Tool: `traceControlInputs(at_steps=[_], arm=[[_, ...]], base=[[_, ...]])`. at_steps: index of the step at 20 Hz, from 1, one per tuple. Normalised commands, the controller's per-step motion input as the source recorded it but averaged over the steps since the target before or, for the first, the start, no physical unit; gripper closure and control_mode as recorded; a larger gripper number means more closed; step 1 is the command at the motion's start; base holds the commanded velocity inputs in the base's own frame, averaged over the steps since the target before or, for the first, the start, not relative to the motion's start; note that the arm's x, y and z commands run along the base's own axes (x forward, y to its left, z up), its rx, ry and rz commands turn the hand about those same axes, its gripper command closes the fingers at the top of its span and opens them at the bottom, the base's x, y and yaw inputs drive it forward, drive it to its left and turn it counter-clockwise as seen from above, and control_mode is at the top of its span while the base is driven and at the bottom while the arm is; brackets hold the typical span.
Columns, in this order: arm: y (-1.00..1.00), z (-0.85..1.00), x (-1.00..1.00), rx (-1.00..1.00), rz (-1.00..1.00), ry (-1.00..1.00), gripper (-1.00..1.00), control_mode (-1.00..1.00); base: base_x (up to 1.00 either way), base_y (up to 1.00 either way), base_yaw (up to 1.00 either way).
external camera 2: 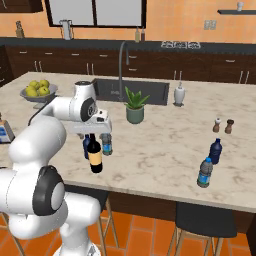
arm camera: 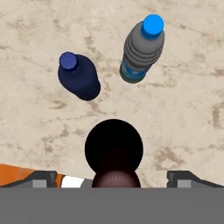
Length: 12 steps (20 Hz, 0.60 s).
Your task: Move the plastic bottles in the middle to the plastics group, and the glass bottles in the middle to the glass group.
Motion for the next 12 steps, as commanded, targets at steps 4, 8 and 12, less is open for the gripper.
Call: traceControlInputs(at_steps=[4, 8, 12], arm=[[0.00, -0.05, 0.04, 0.00, 0.08, 0.00, -1.00, -1.00], [0.00, -0.01, 0.05, 0.00, 0.09, -0.03, -1.00, -1.00], [0.00, 0.04, 0.00, 0.00, 0.02, 0.00, -1.00, -1.00]], base=[[0.00, 0.00, 0.00], [0.00, 0.00, 0.00], [0.00, 0.00, 0.00]])
